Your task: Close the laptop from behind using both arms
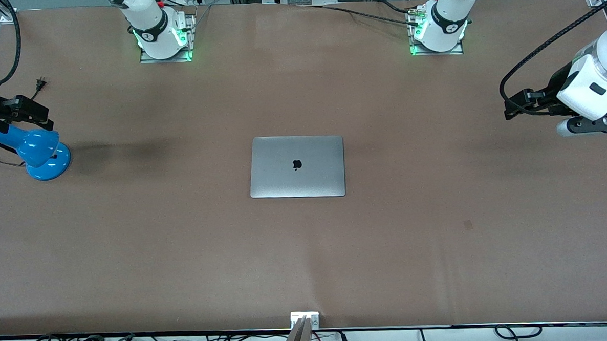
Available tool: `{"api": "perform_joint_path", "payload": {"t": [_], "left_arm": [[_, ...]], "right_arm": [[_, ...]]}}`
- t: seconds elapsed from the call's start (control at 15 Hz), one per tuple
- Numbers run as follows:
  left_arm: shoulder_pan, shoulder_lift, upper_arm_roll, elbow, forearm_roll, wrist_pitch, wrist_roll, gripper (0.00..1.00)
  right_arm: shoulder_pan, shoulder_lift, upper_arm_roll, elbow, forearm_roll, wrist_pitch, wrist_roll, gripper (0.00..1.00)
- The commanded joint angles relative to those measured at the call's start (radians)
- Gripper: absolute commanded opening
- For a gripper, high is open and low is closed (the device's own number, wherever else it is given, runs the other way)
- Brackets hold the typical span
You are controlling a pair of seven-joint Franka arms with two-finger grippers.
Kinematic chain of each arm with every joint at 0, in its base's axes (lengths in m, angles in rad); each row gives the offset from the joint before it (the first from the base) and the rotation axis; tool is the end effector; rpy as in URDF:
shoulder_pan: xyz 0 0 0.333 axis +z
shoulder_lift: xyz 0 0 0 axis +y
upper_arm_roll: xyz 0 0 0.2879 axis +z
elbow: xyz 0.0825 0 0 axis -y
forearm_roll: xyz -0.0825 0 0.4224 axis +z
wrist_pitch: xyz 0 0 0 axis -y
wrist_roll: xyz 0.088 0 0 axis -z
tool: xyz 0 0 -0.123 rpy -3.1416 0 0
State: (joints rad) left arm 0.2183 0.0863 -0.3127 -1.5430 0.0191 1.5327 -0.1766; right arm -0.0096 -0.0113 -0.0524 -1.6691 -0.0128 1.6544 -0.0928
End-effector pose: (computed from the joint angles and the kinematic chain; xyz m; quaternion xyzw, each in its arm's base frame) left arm 0.6065 -0.0488 0.5419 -0.9981 -0.0409 0.0463 0.0025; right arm 0.5936 -0.0384 0.5440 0.9999 0.0159 -0.0022 0.0059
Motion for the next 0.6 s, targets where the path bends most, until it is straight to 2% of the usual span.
{"api": "perform_joint_path", "payload": {"t": [0.0, 0.07, 0.2, 0.53], "left_arm": [[-0.051, -0.069, 0.038, -0.074, -0.041, 0.04, -0.058, 1.0], [-0.074, -0.071, 0.056, -0.075, -0.041, 0.032, -0.06, 1.0], [-0.157, -0.069, 0.139, -0.074, -0.039, 0.029, -0.055, 1.0], [-0.16, -0.065, 0.133, -0.069, -0.038, 0.017, -0.055, 1.0]], "right_arm": [[0.002, -0.001, -0.009, 0.014, 0.016, -0.024, 0.013, 1.0], [0.002, 0.001, -0.011, 0.014, 0.016, -0.025, 0.013, 1.0], [0.003, 0.001, -0.011, 0.014, 0.016, -0.025, 0.015, 1.0], [0.007, -0.002, -0.009, 0.014, 0.016, -0.035, 0.019, 1.0]]}}
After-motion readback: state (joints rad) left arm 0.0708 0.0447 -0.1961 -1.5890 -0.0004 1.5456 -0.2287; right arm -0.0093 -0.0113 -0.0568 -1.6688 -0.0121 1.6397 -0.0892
